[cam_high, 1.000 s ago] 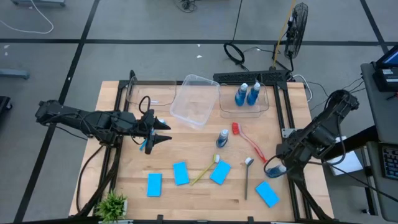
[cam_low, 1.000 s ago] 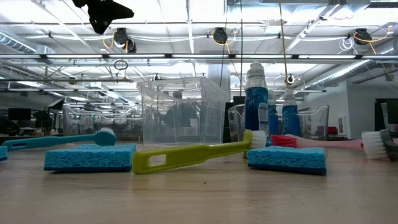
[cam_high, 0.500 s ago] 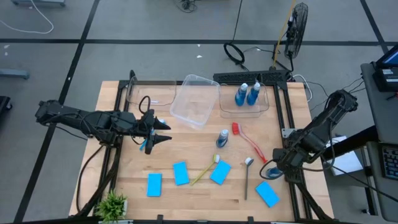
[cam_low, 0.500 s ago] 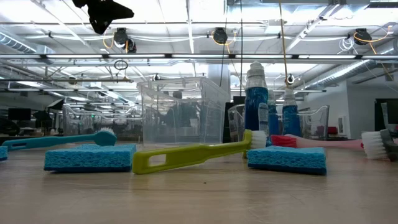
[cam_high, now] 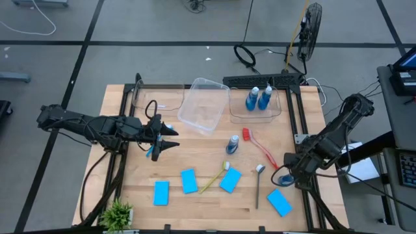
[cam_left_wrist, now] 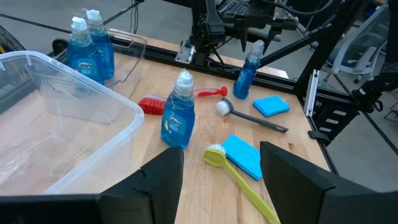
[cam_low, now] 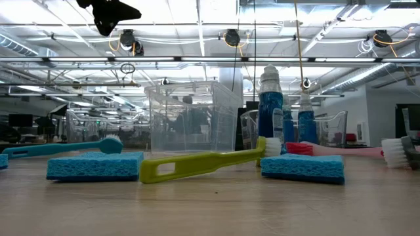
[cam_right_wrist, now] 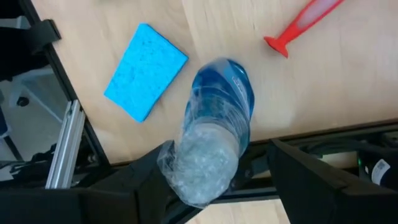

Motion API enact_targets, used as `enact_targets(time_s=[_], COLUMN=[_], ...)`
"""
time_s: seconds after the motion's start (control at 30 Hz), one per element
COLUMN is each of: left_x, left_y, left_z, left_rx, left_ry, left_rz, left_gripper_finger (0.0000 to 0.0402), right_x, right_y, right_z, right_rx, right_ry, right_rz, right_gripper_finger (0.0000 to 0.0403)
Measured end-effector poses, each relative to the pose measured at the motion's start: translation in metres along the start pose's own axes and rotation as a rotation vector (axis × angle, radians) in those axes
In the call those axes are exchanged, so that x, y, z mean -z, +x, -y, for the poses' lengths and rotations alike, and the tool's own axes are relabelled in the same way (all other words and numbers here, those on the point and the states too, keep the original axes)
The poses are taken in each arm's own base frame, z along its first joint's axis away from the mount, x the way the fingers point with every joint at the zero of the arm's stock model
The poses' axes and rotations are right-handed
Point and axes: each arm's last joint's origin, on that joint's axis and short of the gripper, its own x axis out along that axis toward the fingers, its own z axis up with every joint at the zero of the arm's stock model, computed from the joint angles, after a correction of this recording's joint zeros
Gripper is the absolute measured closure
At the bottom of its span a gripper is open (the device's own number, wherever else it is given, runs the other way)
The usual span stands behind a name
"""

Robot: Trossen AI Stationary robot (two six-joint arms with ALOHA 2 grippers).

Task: Pick & Place Kitchen Sink Supplies
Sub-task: Put the blue soap dispenser into the right transparent bin

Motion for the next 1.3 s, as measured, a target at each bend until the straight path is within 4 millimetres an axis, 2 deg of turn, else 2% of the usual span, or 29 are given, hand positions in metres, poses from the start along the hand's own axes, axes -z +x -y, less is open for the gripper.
enact_targets(time_s=[0.17, 1.0, 1.3], left_x=[0.0000, 0.0000, 0.0000], left_y=[0.0001, 0.0000, 0.0000], left_z=[0.0000, 0.0000, 0.0000], left_rx=[0.000, 0.000, 0.000], left_ry=[-0.004, 0.003, 0.003], left_rz=[0.000, 0.000, 0.000], left_gripper_finger=[0.0188, 0.0188, 0.0188], right_x=[-0.0007, -0.0020, -0.0018], right_y=[0.0000, -0.0006, -0.0021], right_z=[-0.0008, -0.0026, -0.0029], right_rx=[-0.005, -0.019, -0.024], right_ry=[-0.004, -0.012, -0.009], right_rz=[0.013, 0.036, 0.035], right_gripper_finger=[0.0172, 0.0280, 0.0284])
